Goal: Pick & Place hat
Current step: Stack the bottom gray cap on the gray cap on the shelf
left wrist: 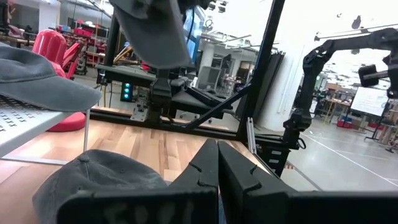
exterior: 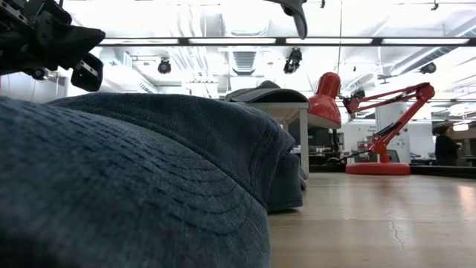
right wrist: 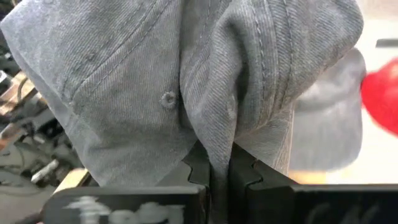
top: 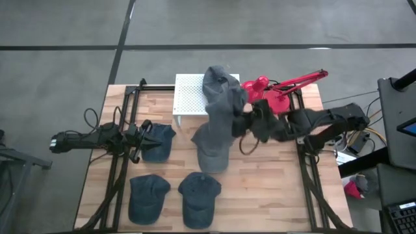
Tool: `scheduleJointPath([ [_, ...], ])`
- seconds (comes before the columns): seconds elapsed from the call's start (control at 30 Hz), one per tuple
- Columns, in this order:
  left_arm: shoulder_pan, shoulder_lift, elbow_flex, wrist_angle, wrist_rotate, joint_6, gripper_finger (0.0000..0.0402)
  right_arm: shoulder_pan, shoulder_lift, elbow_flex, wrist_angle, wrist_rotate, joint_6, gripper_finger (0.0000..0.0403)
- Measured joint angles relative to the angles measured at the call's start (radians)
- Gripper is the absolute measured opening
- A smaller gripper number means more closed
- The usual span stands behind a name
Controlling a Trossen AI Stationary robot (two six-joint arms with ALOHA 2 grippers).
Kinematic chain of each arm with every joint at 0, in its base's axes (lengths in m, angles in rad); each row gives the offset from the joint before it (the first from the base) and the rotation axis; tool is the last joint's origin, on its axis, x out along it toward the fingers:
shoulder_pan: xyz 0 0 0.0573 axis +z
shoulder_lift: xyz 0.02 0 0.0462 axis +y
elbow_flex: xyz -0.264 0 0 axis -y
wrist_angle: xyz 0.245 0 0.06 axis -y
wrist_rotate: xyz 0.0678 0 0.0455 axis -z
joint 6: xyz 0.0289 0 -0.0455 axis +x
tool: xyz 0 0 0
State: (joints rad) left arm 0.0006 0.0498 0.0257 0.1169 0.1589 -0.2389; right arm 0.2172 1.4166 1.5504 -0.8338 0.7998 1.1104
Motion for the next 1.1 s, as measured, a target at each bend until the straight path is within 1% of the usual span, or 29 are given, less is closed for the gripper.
scheduleJointPath([
  [0.13,0.000,0.000,0.000,0.000,0.000,0.000,0.0000,-0.081,0.000,0.049,-0.012,-0.039,-0.064,0.0013],
  [0.23,0.000,0.000,0.000,0.001,0.000,0.000,0.0000,-0.139,0.001,0.072,-0.051,-0.070,-0.071,0.0013],
  [0.37,0.000,0.000,0.000,0.003,0.000,0.000,0.0000,-0.203,0.014,0.094,-0.087,-0.076,-0.078,0.0013],
  [0.47,0.000,0.000,0.000,0.003,0.000,0.000,0.0000,-0.244,0.031,0.100,-0.082,-0.087,-0.097,0.0013],
  [0.73,0.000,0.000,0.000,0.003,0.000,0.000,0.0000,-0.357,0.128,0.141,-0.076,-0.208,-0.155,0.0013],
  [0.9,0.000,0.000,0.000,0.002,0.000,0.000,0.0000,-0.433,0.200,0.201,-0.090,-0.306,-0.189,0.0013],
  [1.0,0.000,0.000,0.000,0.002,0.000,0.000,0.0000,-0.472,0.238,0.254,-0.151,-0.351,-0.179,0.0013],
  [1.1,0.000,0.000,0.000,0.000,0.000,0.000,0.0000,-0.496,0.279,0.323,-0.253,-0.360,-0.170,0.0013],
])
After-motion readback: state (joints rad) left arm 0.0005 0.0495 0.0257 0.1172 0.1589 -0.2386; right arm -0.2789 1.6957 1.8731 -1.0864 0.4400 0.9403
